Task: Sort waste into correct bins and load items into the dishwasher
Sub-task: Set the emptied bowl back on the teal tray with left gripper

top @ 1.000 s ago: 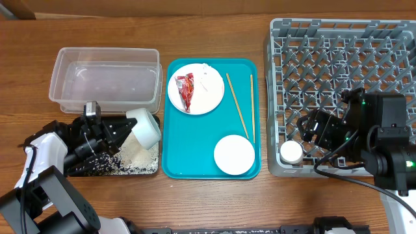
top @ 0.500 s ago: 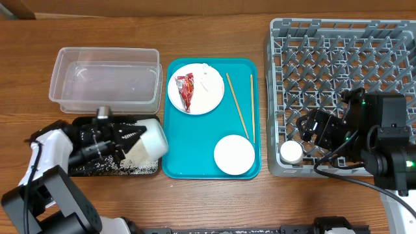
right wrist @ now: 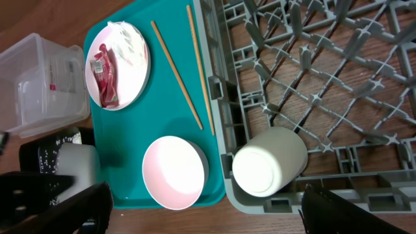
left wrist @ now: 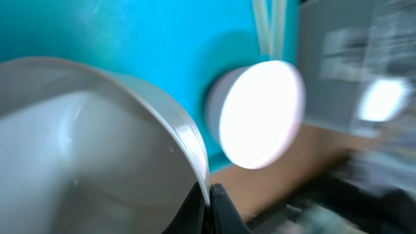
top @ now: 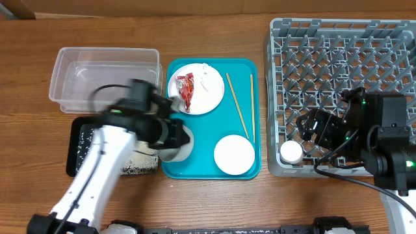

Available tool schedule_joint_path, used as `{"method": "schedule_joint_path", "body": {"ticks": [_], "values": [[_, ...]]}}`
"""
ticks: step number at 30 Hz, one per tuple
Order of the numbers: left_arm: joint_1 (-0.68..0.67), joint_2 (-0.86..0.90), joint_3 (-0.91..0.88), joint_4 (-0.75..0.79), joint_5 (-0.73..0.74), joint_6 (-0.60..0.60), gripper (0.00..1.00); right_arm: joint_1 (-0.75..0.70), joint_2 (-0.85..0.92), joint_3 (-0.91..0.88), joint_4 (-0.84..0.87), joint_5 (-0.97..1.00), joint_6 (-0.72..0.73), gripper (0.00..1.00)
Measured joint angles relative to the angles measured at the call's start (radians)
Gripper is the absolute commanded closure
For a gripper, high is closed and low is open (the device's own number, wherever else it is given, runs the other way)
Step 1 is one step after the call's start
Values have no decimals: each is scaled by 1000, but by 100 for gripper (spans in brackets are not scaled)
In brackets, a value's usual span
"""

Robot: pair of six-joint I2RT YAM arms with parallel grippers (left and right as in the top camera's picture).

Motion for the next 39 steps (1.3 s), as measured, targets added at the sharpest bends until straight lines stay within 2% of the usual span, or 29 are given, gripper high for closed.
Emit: {"method": "schedule_joint_path", "body": {"ticks": [4,7,8,9,10,12,18,21,23,30,33,36,39], "values": [[-223,28,0,50,-275,-143,96,0,0,0,0,0,0,5],[-320,70,0,64,-405,-213,96,0,0,0,0,0,0,6],[-340,82,0,63,-438,-233,92,0,0,0,0,0,0,7],[-349,88,0,62,-458,-246,83,0,0,0,0,0,0,8],[-354,92,0,60,-478,-258,67,0,0,0,0,0,0,8],[-350,93,3,50,-511,-280,53,0,0,0,-1,0,-1,8],[-336,93,84,-14,-523,-291,50,0,0,0,-3,0,0,8],[-337,93,147,-29,-521,-273,41,0,0,0,-3,0,0,8],[-337,93,178,-29,-529,-266,41,0,0,0,-4,0,0,8],[-320,93,198,42,-563,-257,44,0,0,0,-4,0,-1,9],[-302,93,199,40,-581,-243,34,0,1,0,-7,0,-3,9],[-285,93,201,50,-593,-237,33,0,8,0,-16,0,-3,9],[-261,93,208,130,-615,-223,32,0,17,0,-17,0,-3,9]]}}
